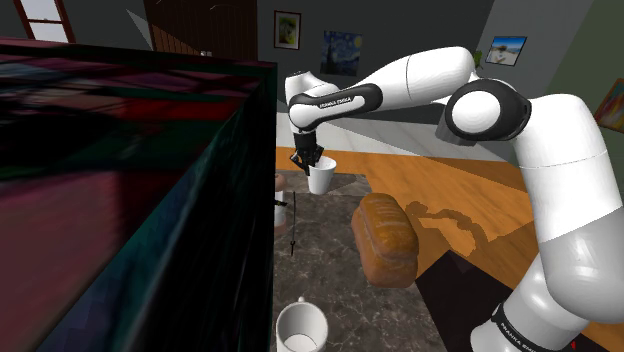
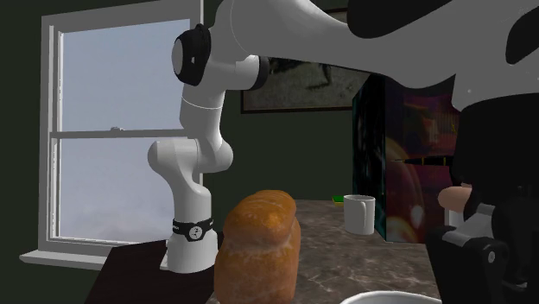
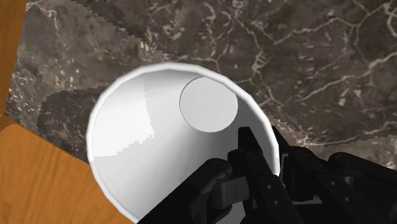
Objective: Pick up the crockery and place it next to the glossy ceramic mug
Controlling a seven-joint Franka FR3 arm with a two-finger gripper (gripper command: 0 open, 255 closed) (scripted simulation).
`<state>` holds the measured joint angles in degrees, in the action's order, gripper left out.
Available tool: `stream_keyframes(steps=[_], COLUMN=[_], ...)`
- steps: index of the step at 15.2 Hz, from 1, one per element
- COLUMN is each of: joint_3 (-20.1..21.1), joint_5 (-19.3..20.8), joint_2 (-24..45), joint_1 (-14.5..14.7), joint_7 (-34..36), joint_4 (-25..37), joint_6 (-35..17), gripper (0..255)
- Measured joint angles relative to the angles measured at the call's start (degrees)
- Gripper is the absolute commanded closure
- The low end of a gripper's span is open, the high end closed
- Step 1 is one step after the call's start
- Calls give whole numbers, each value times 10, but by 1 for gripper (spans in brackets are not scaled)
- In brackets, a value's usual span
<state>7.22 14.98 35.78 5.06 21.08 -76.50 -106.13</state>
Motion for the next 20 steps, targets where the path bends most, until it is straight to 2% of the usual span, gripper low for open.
stream_keyframes(steps=[8, 20], joint_3=[0, 2], joint_5=[-1, -6], joint_2=[-3, -17], joint_1=[0, 4], joint_7=[-2, -17], joint_4=[5, 72], joint_6=[8, 88], gripper=[255, 255])
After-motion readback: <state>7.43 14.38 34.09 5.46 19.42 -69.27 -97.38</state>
